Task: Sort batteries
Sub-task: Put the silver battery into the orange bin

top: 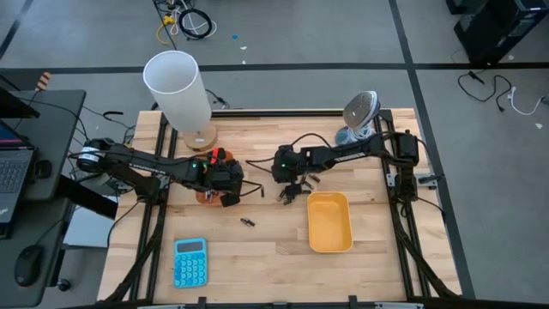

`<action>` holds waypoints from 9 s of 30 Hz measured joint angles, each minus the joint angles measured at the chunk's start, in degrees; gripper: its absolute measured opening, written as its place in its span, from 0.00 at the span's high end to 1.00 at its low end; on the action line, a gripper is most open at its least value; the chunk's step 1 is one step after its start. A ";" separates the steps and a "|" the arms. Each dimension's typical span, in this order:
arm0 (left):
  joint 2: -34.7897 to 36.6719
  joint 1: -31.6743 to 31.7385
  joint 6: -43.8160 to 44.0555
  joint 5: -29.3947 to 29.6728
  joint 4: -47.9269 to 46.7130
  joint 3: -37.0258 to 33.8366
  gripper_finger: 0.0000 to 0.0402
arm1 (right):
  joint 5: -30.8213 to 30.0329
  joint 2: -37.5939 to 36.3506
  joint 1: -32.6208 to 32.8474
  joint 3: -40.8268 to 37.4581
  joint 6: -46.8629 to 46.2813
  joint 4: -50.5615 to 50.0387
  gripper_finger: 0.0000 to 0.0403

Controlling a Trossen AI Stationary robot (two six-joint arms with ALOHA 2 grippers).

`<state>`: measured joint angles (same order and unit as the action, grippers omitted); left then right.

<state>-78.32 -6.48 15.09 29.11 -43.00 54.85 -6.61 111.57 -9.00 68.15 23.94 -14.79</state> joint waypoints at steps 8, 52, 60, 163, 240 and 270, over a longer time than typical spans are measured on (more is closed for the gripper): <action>0.00 0.00 0.07 0.02 0.39 0.00 0.84 | 0.11 1.87 -0.99 -0.01 0.09 0.49 0.75; 0.00 0.09 -2.84 1.20 8.45 0.00 0.84 | -5.39 2.73 2.30 -0.02 -30.76 22.17 0.75; 0.00 0.09 -2.84 1.20 8.43 0.00 0.84 | -5.97 2.73 2.02 -0.02 -42.30 14.05 0.75; 0.02 -0.02 -2.86 1.31 6.26 -0.02 0.84 | 2.03 0.37 6.08 -0.07 -13.55 4.74 0.86; -0.04 -0.02 -14.95 -8.89 27.32 -9.77 0.84 | 1.94 -1.09 5.78 -4.76 -14.93 19.73 1.00; 0.00 -0.66 -13.03 -10.98 29.84 -9.77 0.84 | -7.10 -0.11 8.85 -23.14 -27.45 54.72 0.64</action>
<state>-78.32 -7.14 2.07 18.13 -13.15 45.08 -13.72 111.46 -0.15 45.01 -3.51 39.93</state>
